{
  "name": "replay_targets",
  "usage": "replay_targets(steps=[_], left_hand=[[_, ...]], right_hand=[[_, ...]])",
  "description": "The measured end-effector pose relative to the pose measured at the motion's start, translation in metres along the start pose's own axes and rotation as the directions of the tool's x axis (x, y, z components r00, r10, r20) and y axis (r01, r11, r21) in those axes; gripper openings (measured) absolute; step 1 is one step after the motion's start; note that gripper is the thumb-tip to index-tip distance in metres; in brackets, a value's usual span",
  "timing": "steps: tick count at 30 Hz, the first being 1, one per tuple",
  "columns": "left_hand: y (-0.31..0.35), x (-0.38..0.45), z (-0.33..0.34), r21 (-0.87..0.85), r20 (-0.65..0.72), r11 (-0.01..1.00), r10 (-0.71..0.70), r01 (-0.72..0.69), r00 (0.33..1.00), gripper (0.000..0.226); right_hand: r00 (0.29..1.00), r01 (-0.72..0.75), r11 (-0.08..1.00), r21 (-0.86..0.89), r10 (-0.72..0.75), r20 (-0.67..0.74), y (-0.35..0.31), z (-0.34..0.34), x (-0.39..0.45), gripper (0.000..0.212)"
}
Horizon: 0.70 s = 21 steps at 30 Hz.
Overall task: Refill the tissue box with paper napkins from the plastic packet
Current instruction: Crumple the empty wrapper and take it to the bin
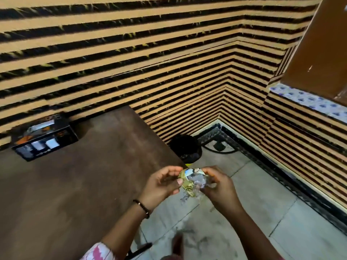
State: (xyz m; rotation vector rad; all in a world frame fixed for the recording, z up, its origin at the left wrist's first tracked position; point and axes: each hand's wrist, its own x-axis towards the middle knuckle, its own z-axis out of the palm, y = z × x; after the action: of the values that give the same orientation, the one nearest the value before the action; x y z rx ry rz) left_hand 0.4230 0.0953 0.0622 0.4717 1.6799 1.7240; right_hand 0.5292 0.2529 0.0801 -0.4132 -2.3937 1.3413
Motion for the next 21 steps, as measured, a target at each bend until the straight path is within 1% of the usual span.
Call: replay_targets(steps=[2,4,8,11,13,15,17,19,21], left_hand=[[0.001,0.03,0.009,-0.009,-0.005,1.0,0.015,-0.015,1.0,0.023],[0.005,0.059,0.015,0.012,-0.004,1.0,0.026,-0.026,1.0,0.024],[0.01,0.125,0.018,0.024,-0.017,0.999,0.029,-0.028,0.999,0.024],[0.015,0.169,0.021,0.068,-0.027,0.996,0.052,-0.05,0.998,0.023],[0.018,0.196,0.027,0.076,-0.041,0.995,0.067,-0.064,0.997,0.023],[0.019,0.22,0.034,0.105,-0.089,0.991,0.094,-0.085,0.992,0.022],[0.018,0.243,0.038,0.131,-0.142,0.988,0.1,-0.082,0.985,0.021],[0.011,0.26,0.041,0.147,-0.184,0.987,0.089,-0.062,0.979,0.021],[-0.001,0.285,0.044,0.129,-0.25,0.991,0.058,-0.026,0.966,0.021]], right_hand=[[1.0,-0.026,1.0,-0.006,0.026,0.009,0.017,-0.009,0.023,0.036],[0.999,-0.044,0.999,-0.025,0.045,0.019,0.03,-0.017,0.048,0.033],[0.993,-0.091,0.994,-0.059,0.095,0.064,0.05,-0.036,0.108,0.042],[0.987,-0.091,0.987,-0.134,0.107,0.12,0.063,-0.052,0.151,0.043],[0.985,-0.087,0.98,-0.178,0.111,0.129,0.075,-0.062,0.178,0.038],[0.983,-0.115,0.974,-0.195,0.14,0.119,0.091,-0.065,0.203,0.034],[0.978,-0.142,0.974,-0.174,0.166,0.126,0.107,-0.064,0.224,0.034],[0.974,-0.146,0.978,-0.147,0.169,0.153,0.122,-0.059,0.242,0.037],[0.961,-0.163,0.98,-0.114,0.184,0.205,0.143,-0.056,0.265,0.041]])
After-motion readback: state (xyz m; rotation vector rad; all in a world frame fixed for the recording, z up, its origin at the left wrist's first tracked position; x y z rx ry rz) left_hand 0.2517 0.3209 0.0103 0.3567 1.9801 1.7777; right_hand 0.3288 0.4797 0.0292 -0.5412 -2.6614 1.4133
